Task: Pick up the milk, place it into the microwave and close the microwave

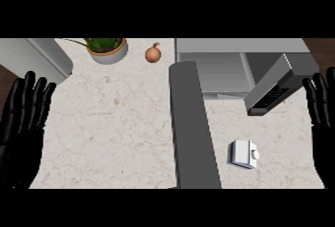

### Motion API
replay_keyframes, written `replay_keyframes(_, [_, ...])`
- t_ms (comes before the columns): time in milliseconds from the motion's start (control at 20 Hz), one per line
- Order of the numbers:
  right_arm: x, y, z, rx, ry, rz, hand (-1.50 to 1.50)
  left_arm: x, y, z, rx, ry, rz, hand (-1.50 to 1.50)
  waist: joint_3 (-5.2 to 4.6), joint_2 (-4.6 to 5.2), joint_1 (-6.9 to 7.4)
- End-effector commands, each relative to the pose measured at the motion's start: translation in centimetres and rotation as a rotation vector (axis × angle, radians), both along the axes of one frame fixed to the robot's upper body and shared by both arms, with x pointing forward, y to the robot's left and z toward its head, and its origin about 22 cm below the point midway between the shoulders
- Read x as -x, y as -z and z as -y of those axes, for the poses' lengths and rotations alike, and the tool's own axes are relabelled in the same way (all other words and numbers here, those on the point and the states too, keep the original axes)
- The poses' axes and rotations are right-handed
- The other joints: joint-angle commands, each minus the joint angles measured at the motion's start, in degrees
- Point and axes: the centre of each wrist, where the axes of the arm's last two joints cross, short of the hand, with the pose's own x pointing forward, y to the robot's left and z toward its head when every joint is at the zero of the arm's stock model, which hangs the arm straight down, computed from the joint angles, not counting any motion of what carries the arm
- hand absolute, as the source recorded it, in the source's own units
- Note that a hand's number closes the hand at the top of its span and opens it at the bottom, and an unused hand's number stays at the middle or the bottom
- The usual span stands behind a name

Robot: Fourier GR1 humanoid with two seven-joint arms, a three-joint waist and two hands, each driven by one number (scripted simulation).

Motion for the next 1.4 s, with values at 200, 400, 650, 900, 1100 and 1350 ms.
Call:
replay_keyframes(200, [3.7,0.1,-4.4,-0.018,-0.094,0.022,-1.50,-0.6,0.3,-2.3,0.051,-0.039,0.004,-1.50,0.21,0.81,0.47])
replay_keyframes(400, [6.4,-1.3,-5.9,0.019,-0.156,-0.092,-1.50,-0.8,2.1,-2.7,0.145,-0.100,-0.119,-1.50,0.16,0.70,0.24])
replay_keyframes(650, [8.7,0.1,-7.1,0.006,-0.134,-0.112,-1.50,3.1,1.5,-2.8,0.141,-0.083,-0.125,-1.50,0.24,0.69,0.46])
replay_keyframes(900, [8.3,0.1,-5.6,0.037,-0.040,-0.132,-1.50,4.3,1.0,-3.9,0.144,-0.072,-0.114,-1.50,0.25,0.80,0.55])
replay_keyframes(1100, [7.8,2.0,-6.0,0.060,0.010,-0.175,-1.50,5.2,1.3,-6.7,0.152,-0.073,-0.112,-1.50,0.24,0.84,0.67])
replay_keyframes(1350, [8.4,4.7,-6.0,0.063,0.033,-0.212,-1.50,8.4,1.4,-6.2,0.155,-0.065,-0.119,-1.50,0.25,0.77,0.74])
